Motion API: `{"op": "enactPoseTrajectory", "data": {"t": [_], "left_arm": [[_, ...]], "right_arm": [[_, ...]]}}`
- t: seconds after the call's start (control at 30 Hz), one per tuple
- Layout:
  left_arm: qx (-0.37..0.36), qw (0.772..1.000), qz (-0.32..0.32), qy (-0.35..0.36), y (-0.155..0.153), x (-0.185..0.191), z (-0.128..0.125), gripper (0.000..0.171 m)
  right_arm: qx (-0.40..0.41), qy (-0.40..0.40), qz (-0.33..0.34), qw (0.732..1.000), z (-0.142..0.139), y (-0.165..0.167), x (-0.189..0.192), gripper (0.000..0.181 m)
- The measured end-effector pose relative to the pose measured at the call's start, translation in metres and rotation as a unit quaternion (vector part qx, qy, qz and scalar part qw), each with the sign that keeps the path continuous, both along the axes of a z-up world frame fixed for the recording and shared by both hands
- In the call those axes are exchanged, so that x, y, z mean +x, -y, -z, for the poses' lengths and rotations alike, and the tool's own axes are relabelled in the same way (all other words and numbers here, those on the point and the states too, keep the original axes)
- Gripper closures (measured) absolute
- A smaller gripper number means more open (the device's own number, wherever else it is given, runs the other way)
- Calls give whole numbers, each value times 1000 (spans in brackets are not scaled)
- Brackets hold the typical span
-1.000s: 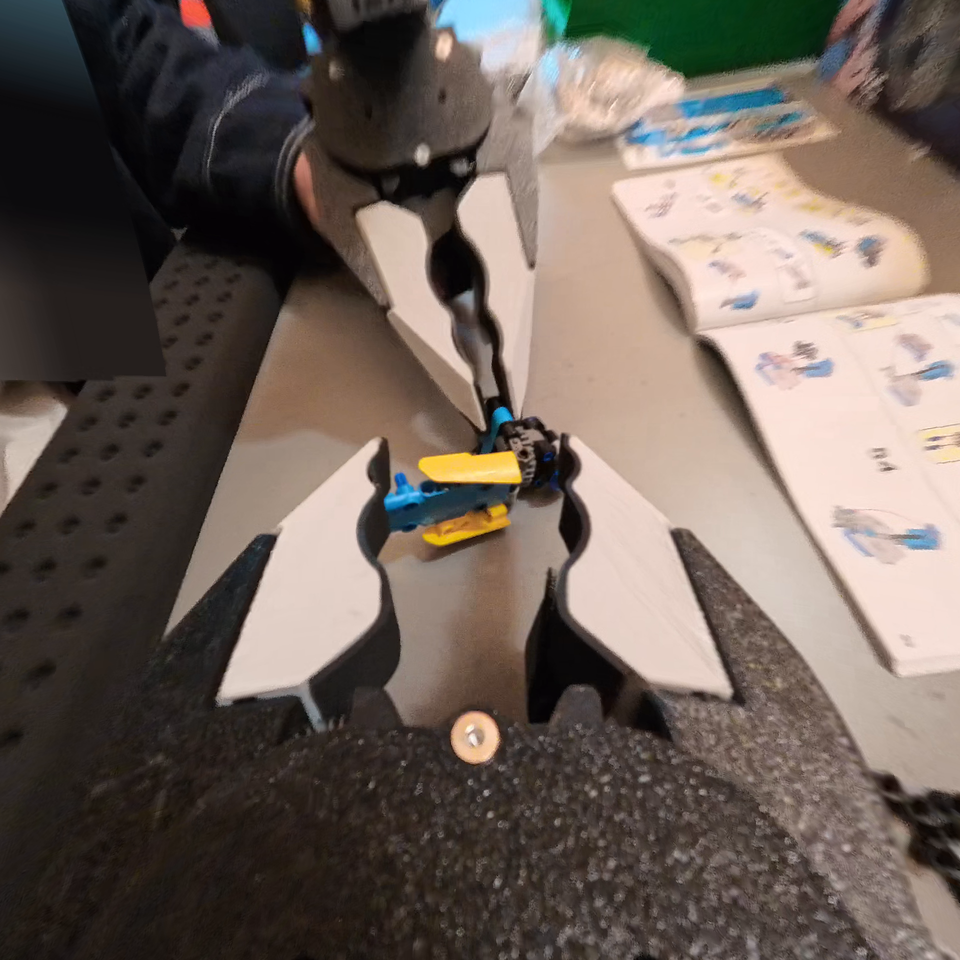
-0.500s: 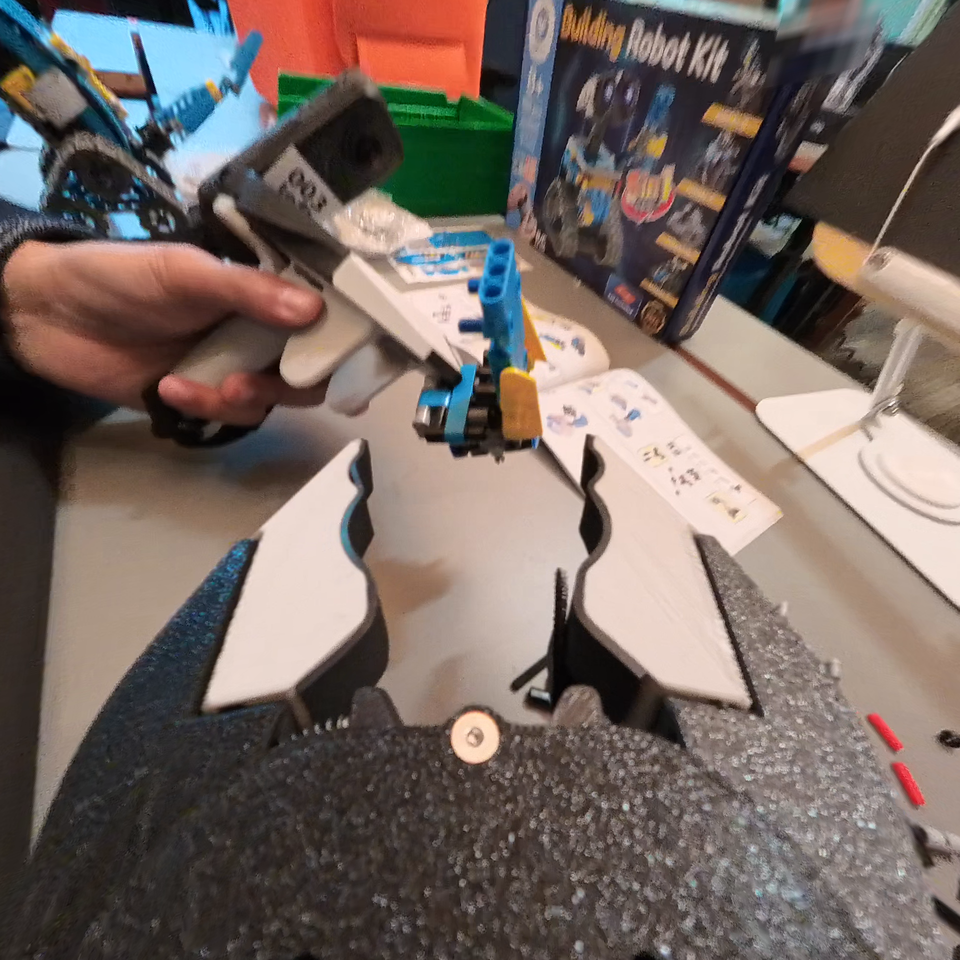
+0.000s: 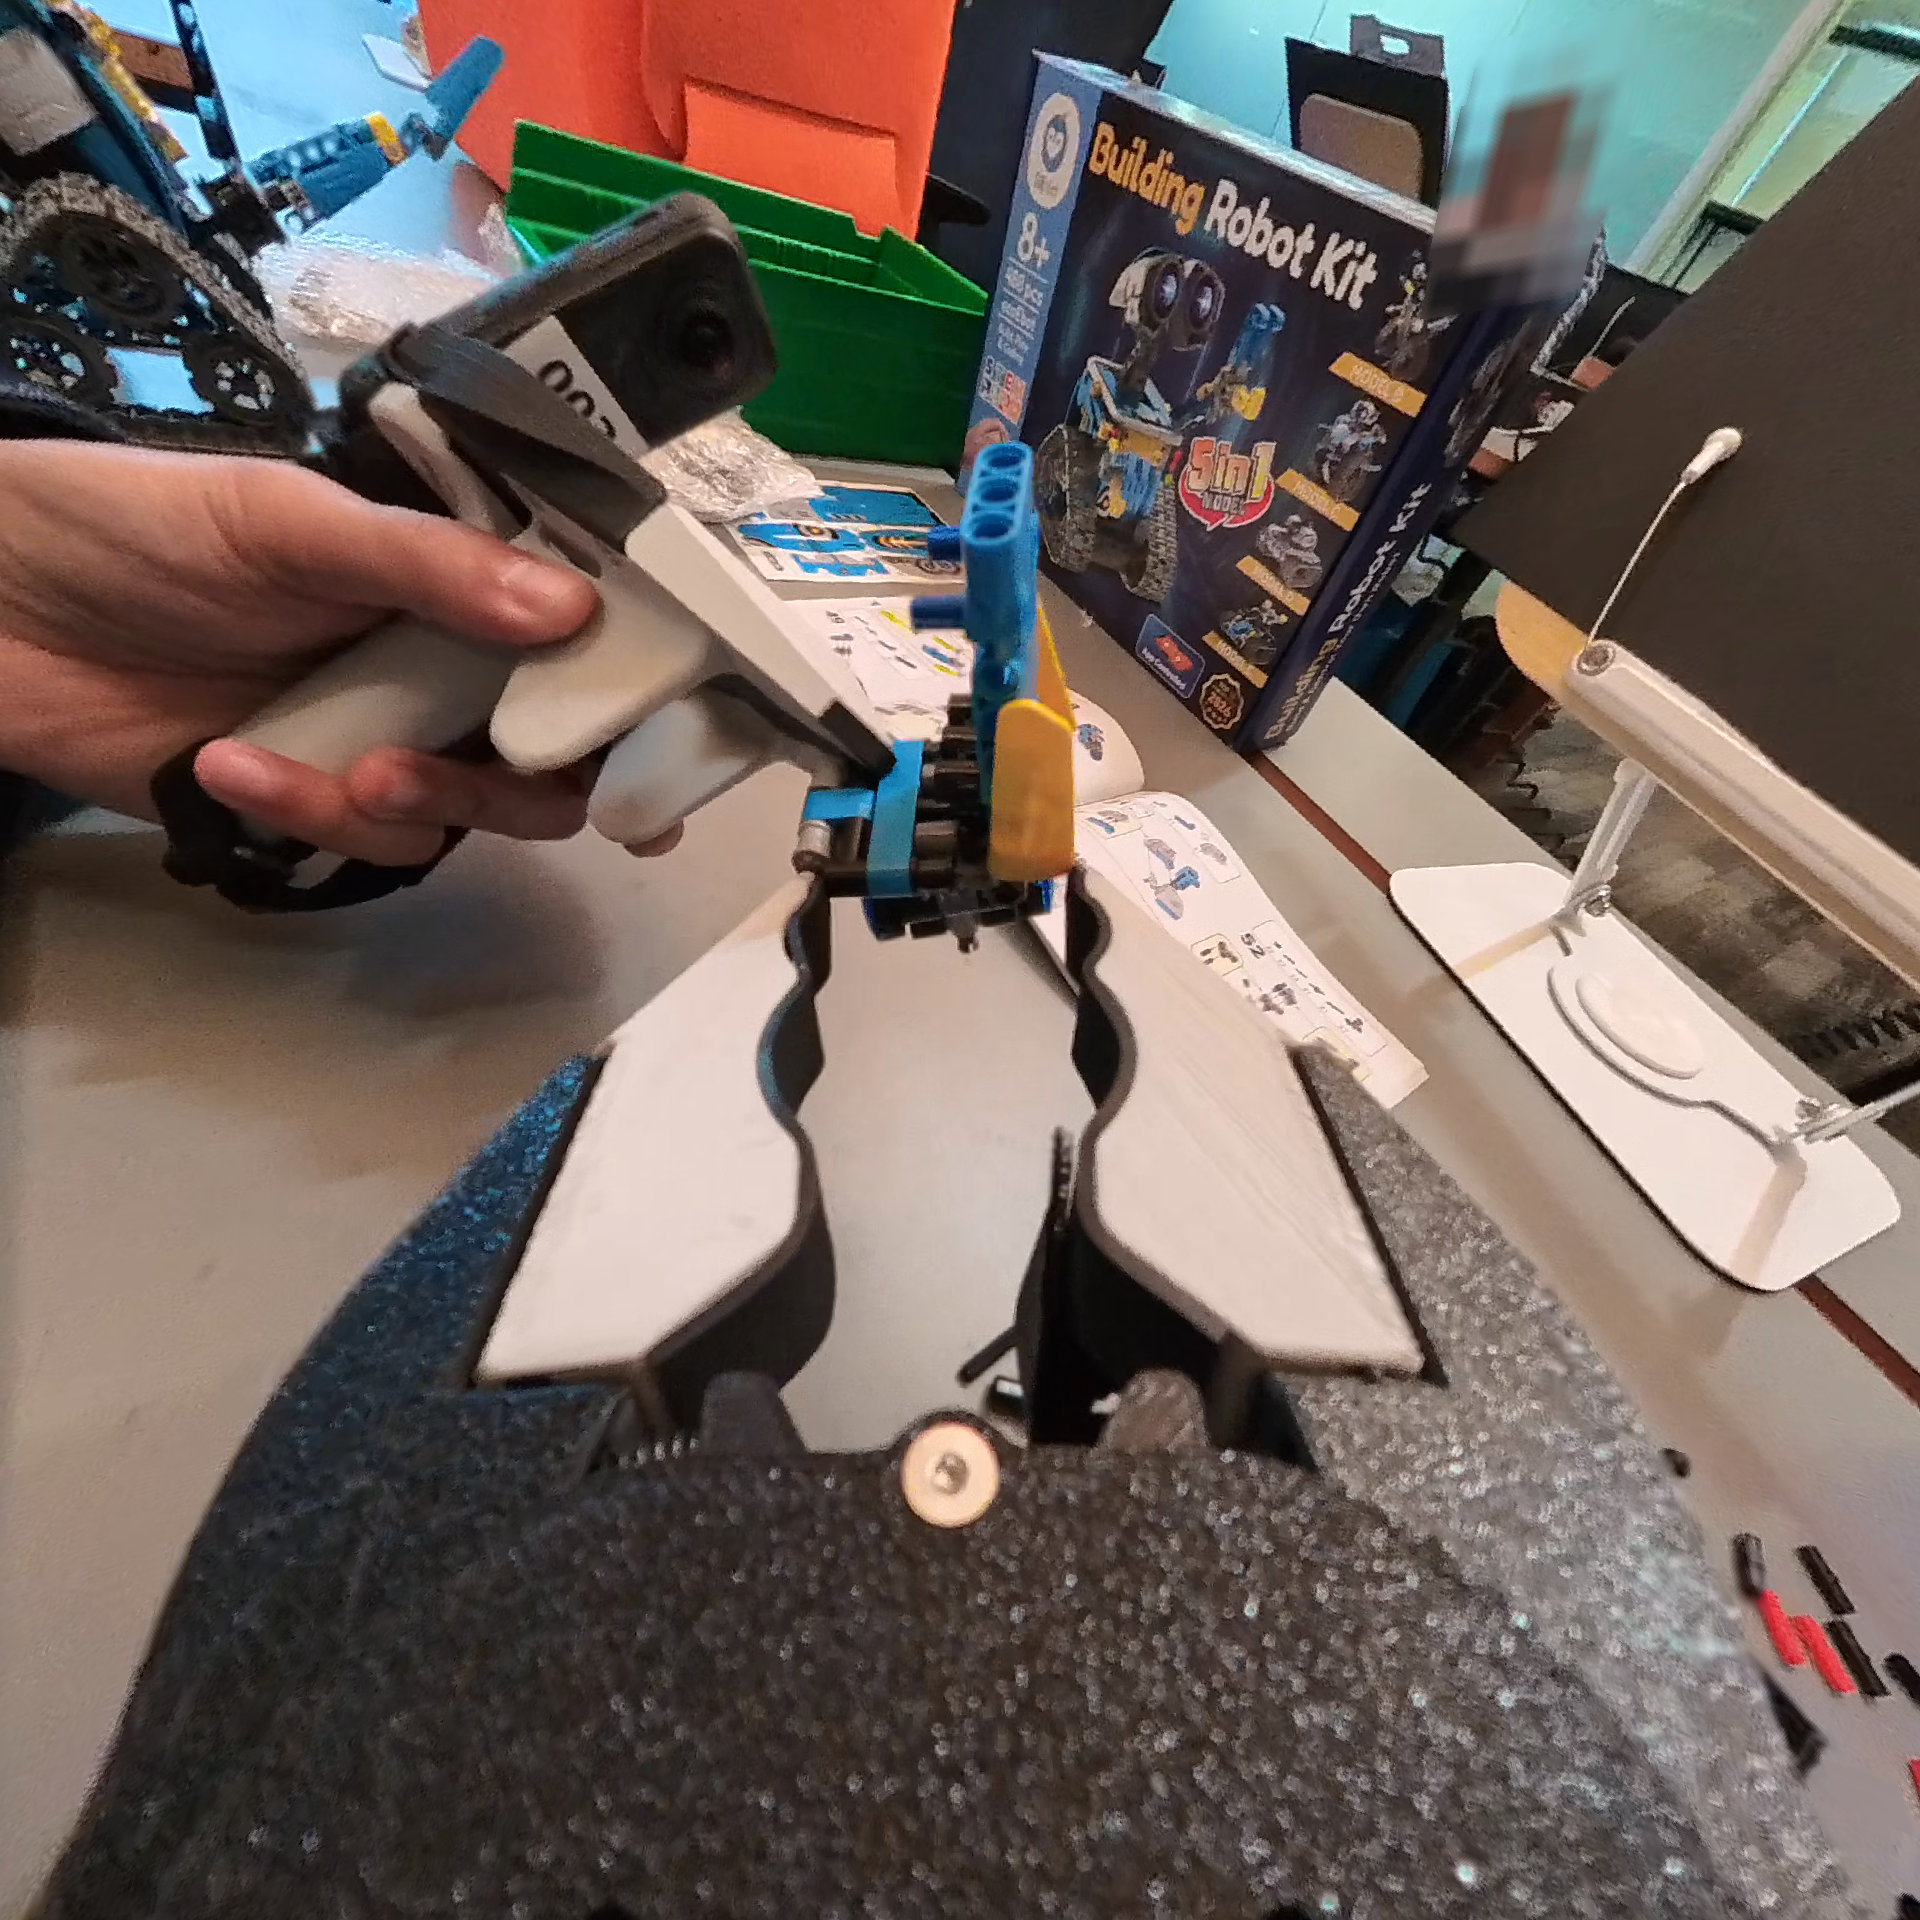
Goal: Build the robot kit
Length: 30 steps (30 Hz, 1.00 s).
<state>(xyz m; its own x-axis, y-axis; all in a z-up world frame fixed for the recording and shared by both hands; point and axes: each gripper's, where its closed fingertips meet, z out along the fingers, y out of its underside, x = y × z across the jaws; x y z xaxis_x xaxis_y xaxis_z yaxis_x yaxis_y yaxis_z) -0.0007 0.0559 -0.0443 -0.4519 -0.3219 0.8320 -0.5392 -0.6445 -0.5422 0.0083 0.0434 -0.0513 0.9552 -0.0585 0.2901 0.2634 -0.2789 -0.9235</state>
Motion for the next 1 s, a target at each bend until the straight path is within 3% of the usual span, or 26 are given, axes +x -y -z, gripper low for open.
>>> {"op": "enactPoseTrajectory", "data": {"t": [0.13,0.23,0.33,0.47,0.6,0.83,0.93,1.0], "left_arm": [[42,997,42,45,7,-8,-5,162],[138,983,56,104,2,-11,-8,134],[208,962,80,158,5,-16,-7,133],[180,965,128,141,21,-25,-4,134],[167,972,114,116,15,-19,3,154],[195,972,121,39,2,-11,32,158],[245,961,125,23,-6,-12,47,159],[320,939,122,29,-14,-13,59,159]], "right_arm": [[12,8,-33,999,-4,8,-5,139],[29,-29,-59,997,-6,14,-6,140],[39,-72,-89,993,-7,15,-11,140],[37,0,-82,996,-4,14,-14,140],[38,52,-74,995,-2,11,-18,140],[-26,-12,-78,997,34,-2,-13,144],[-69,-48,-83,993,52,-5,-12,120],[-86,-73,-89,990,58,-1,-11,117]]}}
